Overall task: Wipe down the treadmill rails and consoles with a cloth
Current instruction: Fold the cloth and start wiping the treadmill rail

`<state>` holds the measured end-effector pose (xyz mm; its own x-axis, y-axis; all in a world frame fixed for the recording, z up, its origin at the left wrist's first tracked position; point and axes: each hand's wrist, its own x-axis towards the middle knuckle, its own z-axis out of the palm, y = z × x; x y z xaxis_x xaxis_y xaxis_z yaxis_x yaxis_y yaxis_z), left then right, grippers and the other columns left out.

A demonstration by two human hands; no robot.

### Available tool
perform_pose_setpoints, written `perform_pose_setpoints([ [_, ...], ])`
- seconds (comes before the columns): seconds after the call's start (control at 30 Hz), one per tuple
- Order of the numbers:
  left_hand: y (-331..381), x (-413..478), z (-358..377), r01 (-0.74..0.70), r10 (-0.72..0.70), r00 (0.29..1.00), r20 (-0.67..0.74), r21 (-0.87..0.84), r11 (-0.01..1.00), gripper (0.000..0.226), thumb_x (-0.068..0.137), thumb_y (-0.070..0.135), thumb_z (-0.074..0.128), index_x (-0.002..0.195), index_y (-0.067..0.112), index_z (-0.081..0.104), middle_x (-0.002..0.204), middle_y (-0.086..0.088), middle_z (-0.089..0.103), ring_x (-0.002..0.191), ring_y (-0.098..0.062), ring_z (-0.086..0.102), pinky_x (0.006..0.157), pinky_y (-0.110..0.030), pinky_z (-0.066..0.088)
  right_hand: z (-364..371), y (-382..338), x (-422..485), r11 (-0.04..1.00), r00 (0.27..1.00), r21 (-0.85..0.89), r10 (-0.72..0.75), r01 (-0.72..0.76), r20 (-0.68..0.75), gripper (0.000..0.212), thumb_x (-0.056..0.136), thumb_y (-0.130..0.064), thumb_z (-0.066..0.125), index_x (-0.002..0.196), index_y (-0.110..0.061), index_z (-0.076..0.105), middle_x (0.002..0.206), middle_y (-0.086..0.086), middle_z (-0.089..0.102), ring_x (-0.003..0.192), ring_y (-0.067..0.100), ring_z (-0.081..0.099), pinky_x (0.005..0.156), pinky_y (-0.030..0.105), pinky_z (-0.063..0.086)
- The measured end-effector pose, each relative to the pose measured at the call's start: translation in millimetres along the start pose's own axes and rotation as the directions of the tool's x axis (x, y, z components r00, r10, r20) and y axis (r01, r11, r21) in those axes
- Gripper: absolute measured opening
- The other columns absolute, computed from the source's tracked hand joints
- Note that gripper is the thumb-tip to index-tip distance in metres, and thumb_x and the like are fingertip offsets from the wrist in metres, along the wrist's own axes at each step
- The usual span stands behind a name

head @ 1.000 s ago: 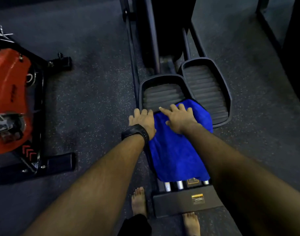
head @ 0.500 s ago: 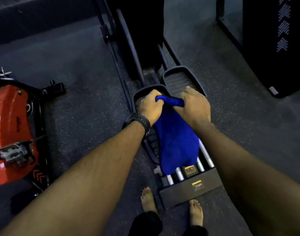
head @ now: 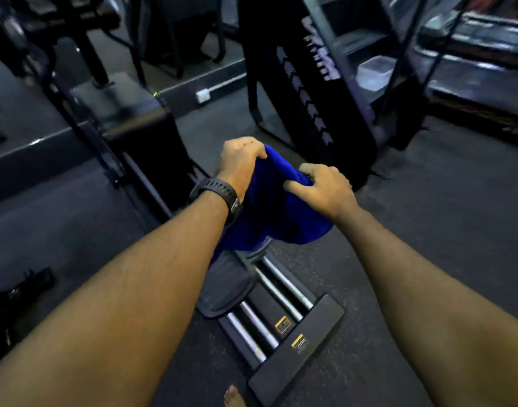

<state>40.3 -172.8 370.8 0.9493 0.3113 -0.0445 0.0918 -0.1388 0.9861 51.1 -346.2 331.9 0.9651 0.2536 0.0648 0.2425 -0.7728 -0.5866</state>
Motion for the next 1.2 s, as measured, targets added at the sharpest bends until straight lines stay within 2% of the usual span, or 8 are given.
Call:
perform_pose_setpoints([
  [0.2, 116, -82, 137, -0.21, 0.21, 0.967, 0.145, -0.015, 0.978, 0.004, 0.058, 0.024, 0.061, 0.059, 0.021, 0.062, 0.065, -0.001, 0.06, 0.069, -0.017, 0.054, 0.068, -0.041, 0.049, -166, 55, -82, 0.934, 0.934, 0.347, 0.194, -0.083, -0.301, 0.041, 0.09, -0.038, 0.07, 0.067, -0.013, 0.046, 0.062, -0.002, 0.048, 0.063, 0.018, 0.047, 0.059, 0.037, 0.033],
  [0.3, 162, -121, 205, -0.254, 0.263, 0.936, 0.234, -0.068, 0.965, 0.012, 0.056, 0.032, 0.065, 0.06, 0.021, 0.061, 0.066, -0.001, 0.058, 0.068, -0.018, 0.051, 0.067, -0.038, 0.043, -243, 74, -121, 0.827, 0.885, 0.553, 0.33, -0.103, -0.328, 0.039, 0.086, -0.028, 0.076, 0.066, -0.018, 0.043, 0.063, -0.002, 0.044, 0.06, 0.013, 0.041, 0.056, 0.034, 0.031],
  [0.4, 208, -164, 271, -0.281, 0.316, 0.88, 0.354, -0.146, 0.948, 0.01, 0.059, 0.03, 0.063, 0.06, 0.02, 0.059, 0.068, -0.002, 0.055, 0.068, -0.017, 0.048, 0.067, -0.033, 0.04, -317, 93, -165, 0.75, 0.832, 0.652, 0.43, -0.113, -0.35, 0.041, 0.068, -0.048, 0.081, 0.075, -0.015, 0.058, 0.069, 0.007, 0.052, 0.062, 0.02, 0.046, 0.059, 0.036, 0.035],
  [0.5, 242, -208, 335, -0.339, 0.395, 0.793, 0.464, -0.202, 0.919, 0.021, 0.077, 0.016, 0.069, 0.066, 0.018, 0.05, 0.062, 0.001, 0.046, 0.056, -0.01, 0.04, 0.054, -0.026, 0.033, -379, 118, -208, 0.62, 0.755, 0.777, 0.559, -0.107, -0.343, 0.037, 0.083, -0.041, 0.079, 0.097, -0.009, 0.066, 0.082, 0.01, 0.061, 0.06, 0.019, 0.053, 0.055, 0.029, 0.04],
  [0.7, 287, -262, 461, -0.43, 0.504, 0.579, 0.641, -0.285, 0.857, 0.03, 0.092, 0.013, 0.067, 0.074, 0.018, 0.043, 0.069, 0.0, 0.042, 0.06, -0.009, 0.037, 0.054, -0.022, 0.031, -469, 189, -259, 0.64, 0.512, 0.768, 0.653, 0.022, -0.558, 0.028, 0.088, -0.031, 0.072, 0.072, -0.012, 0.058, 0.073, 0.01, 0.055, 0.069, 0.022, 0.049, 0.062, 0.038, 0.036],
  [0.8, 305, -269, 514, -0.418, 0.516, 0.548, 0.658, -0.318, 0.851, 0.031, 0.094, 0.015, 0.063, 0.072, 0.02, 0.042, 0.065, 0.004, 0.037, 0.058, -0.009, 0.032, 0.056, -0.026, 0.029, -506, 231, -274, 0.684, 0.436, 0.729, 0.655, 0.006, -0.618, 0.023, 0.079, -0.031, 0.071, 0.087, -0.016, 0.055, 0.088, 0.007, 0.067, 0.073, 0.023, 0.059, 0.063, 0.04, 0.047],
  [1.07, 335, -257, 650, -0.146, 0.468, 0.316, 0.825, -0.445, 0.883, 0.033, 0.065, 0.034, 0.072, 0.081, 0.017, 0.049, 0.078, 0.001, 0.048, 0.075, -0.012, 0.047, 0.077, -0.031, 0.038, -604, 326, -269, 0.392, 0.376, 0.88, 0.798, 0.268, -0.47, 0.024, 0.095, 0.0, 0.043, 0.114, -0.01, 0.053, 0.095, 0.01, 0.068, 0.053, 0.019, 0.071, 0.049, 0.025, 0.054],
  [1.2, 365, -224, 753, -0.447, 0.45, 0.196, 0.871, -0.329, 0.832, 0.065, 0.055, 0.022, 0.085, 0.109, 0.021, 0.05, 0.106, -0.004, 0.062, 0.096, -0.02, 0.063, 0.088, -0.037, 0.052, -683, 385, -242, 0.407, 0.312, 0.835, 0.792, 0.37, -0.524, 0.032, 0.082, 0.004, 0.048, 0.113, -0.003, 0.053, 0.091, 0.016, 0.066, 0.064, 0.027, 0.075, 0.052, 0.029, 0.058],
])
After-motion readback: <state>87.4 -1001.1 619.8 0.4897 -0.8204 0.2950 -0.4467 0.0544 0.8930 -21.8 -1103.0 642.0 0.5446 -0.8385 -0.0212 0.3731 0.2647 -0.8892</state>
